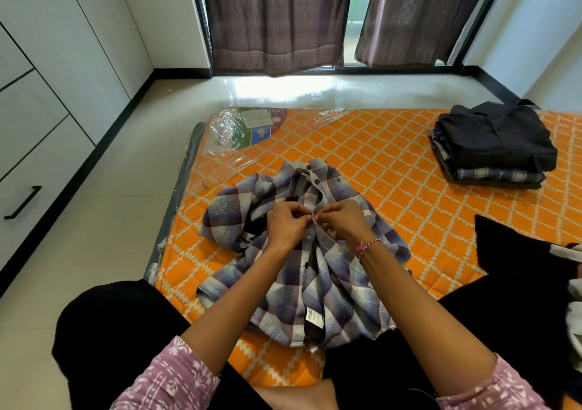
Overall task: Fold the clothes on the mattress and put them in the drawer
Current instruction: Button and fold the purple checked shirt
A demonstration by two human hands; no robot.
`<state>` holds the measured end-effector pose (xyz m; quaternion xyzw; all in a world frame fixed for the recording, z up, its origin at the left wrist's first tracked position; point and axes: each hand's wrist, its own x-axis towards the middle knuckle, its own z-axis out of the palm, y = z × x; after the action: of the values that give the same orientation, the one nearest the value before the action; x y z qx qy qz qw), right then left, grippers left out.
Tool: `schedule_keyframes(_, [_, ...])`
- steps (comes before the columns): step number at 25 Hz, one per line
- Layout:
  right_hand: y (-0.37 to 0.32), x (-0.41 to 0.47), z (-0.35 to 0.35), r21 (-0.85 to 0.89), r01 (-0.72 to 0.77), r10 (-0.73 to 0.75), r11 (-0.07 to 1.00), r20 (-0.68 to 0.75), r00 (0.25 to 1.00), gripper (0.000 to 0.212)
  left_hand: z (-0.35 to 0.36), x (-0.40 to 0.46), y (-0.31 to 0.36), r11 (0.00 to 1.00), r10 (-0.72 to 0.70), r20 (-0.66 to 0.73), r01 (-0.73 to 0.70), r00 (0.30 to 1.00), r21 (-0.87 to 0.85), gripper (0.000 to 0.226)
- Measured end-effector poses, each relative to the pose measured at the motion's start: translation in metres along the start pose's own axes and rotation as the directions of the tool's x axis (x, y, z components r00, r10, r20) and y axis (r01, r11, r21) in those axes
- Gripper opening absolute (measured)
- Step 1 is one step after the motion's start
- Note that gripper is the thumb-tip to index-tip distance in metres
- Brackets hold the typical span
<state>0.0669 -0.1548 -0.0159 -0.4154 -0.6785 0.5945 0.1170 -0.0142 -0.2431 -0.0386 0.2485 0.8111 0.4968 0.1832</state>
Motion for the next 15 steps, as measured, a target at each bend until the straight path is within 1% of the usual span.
schedule_keyframes(1, [0.000,0.000,0.002,-0.023,0.009,-0.009,1.000,0.002,1.000,0.009,0.001,0.000,0.000,1.000,-0.021,0.015,0.021,1.000,-0.011,0.011])
schedule_keyframes(3, [-0.001,-0.001,0.008,-0.194,0.068,-0.080,0.979,-0.053,0.995,0.010,0.004,0.000,-0.001,0.997,-0.063,0.026,0.064,0.998,-0.037,0.014])
schedule_keyframes(5, [-0.005,-0.002,0.014,-0.377,0.124,-0.179,0.918,-0.114,0.977,0.020,0.006,-0.001,-0.003,0.991,-0.103,0.008,0.103,0.995,-0.080,0.014])
schedule_keyframes(6, [-0.006,-0.003,0.015,-0.419,0.136,-0.204,0.898,-0.123,0.971,0.025,0.007,-0.001,-0.003,0.987,-0.123,0.007,0.123,0.992,-0.107,0.014])
schedule_keyframes(7, [-0.007,-0.003,0.015,-0.437,0.143,-0.217,0.888,-0.125,0.968,0.026,0.006,-0.001,-0.004,0.981,-0.139,0.021,0.140,0.990,-0.138,0.013])
schedule_keyframes(9, [-0.007,-0.003,0.014,-0.442,0.136,-0.210,0.886,-0.122,0.970,0.019,0.004,-0.003,-0.006,0.959,-0.153,0.077,0.167,0.985,-0.227,0.013])
schedule_keyframes(11, [-0.006,-0.004,0.011,-0.438,0.128,-0.197,0.890,-0.114,0.974,0.016,0.001,-0.005,-0.008,0.939,-0.141,0.122,0.172,0.982,-0.299,0.014])
schedule_keyframes(13, [-0.006,-0.003,0.008,-0.429,0.125,-0.192,0.895,-0.116,0.974,0.014,-0.001,-0.006,-0.008,0.931,-0.130,0.145,0.171,0.981,-0.322,0.014])
schedule_keyframes(15, [-0.005,-0.002,0.006,-0.392,0.131,-0.187,0.910,-0.109,0.976,0.014,-0.002,-0.005,-0.008,0.916,-0.153,0.161,0.201,0.975,-0.346,0.015])
